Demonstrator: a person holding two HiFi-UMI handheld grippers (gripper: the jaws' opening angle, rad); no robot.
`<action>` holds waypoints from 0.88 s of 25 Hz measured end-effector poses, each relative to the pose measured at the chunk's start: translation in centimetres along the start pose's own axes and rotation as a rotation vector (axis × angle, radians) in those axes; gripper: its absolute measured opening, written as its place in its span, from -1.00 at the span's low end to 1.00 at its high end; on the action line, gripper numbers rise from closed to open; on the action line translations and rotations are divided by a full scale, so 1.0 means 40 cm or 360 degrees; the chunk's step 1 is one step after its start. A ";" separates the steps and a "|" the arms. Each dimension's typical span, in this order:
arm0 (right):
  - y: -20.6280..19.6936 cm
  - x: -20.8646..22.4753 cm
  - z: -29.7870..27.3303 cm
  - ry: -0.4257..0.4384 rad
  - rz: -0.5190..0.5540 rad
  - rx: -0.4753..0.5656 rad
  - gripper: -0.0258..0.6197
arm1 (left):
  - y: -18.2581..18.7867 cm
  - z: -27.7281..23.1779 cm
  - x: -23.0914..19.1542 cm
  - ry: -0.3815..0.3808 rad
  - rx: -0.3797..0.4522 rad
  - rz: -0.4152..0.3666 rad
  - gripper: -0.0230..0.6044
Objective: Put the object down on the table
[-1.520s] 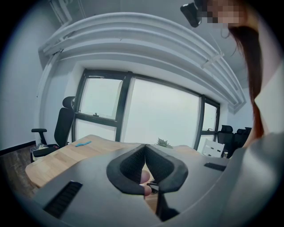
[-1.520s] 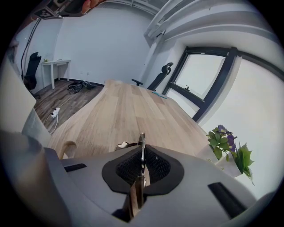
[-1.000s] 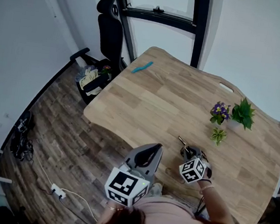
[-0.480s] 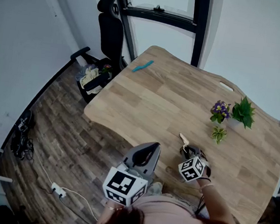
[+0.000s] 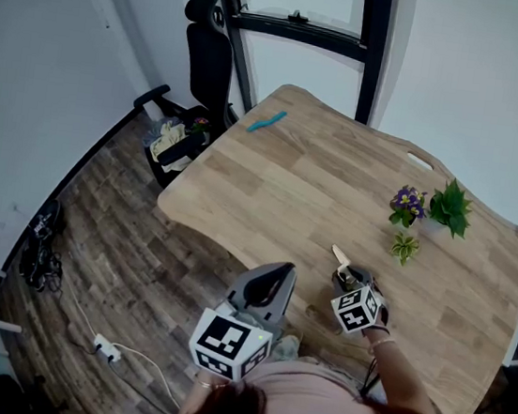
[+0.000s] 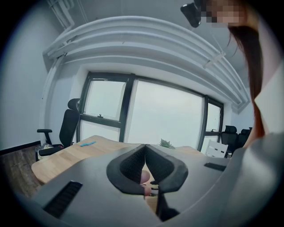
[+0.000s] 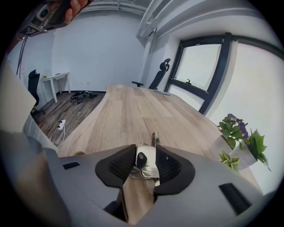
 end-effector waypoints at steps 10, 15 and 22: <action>0.074 0.000 0.082 -0.0014 -0.0329 0.0237 -0.53 | -0.005 0.012 0.035 -0.0035 -0.0002 -0.0002 -0.92; 0.118 0.022 0.143 -0.0093 -0.0387 0.0361 -0.72 | 0.001 0.017 0.054 -0.0049 0.0012 0.0009 -0.92; 0.166 0.041 0.228 -0.0185 -0.0455 0.0522 -0.87 | -0.002 0.019 0.085 -0.0064 0.0002 0.0000 -0.92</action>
Point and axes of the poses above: the fingertips, and each gripper's own axes: z backward along the fingers, x to its right, y out of its top, the point moved 2 cm from there along z, backward along the fingers, and after that the axes turned 12 degrees about x, right-handed, at the moved point
